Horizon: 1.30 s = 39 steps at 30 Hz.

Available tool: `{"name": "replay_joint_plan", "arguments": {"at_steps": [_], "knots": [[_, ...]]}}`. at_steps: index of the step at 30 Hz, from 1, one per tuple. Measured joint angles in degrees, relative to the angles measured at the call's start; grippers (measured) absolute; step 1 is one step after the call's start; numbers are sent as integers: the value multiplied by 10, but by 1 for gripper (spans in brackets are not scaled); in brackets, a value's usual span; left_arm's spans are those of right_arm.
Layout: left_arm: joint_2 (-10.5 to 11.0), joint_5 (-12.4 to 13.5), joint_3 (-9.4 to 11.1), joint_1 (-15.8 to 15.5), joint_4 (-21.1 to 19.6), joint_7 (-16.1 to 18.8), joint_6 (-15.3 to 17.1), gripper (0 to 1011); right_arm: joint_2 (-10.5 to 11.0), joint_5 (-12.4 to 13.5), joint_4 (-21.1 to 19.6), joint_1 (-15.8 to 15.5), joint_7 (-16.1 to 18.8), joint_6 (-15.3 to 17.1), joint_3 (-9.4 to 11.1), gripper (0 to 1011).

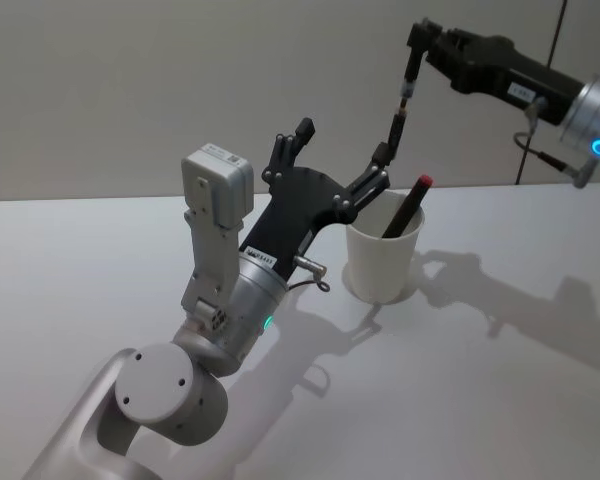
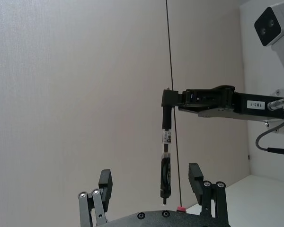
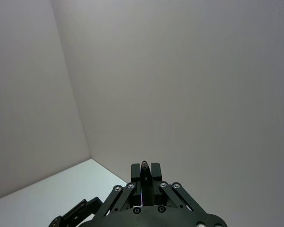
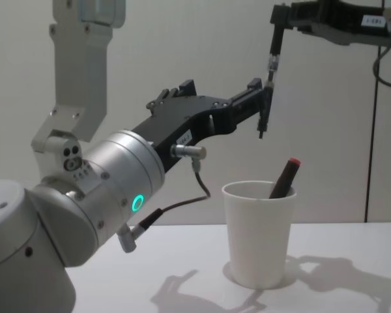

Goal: Place the pen into the pen holder.

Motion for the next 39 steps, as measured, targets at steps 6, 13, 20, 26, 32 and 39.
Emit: {"name": "replay_joint_plan", "arguments": {"at_steps": [6,13,20,26,32,39], "knots": [[0,0,0,0,0,0,0,1001,4,-17,-6,-9,-10,-13,-5,120],[0,0,0,0,0,0,0,1001,10,-28,-11,-18,-19,-20,-7,120],[0,0,0,0,0,0,0,1001,14,-36,-11,-22,-21,-25,-8,120],[0,0,0,0,0,0,0,1001,16,-39,-11,-24,-13,-33,-10,120],[0,0,0,0,0,0,0,1001,16,-33,-10,-26,12,-46,-13,119],[0,0,0,0,0,0,0,1001,16,-27,-8,-29,30,-57,-17,119]]}}
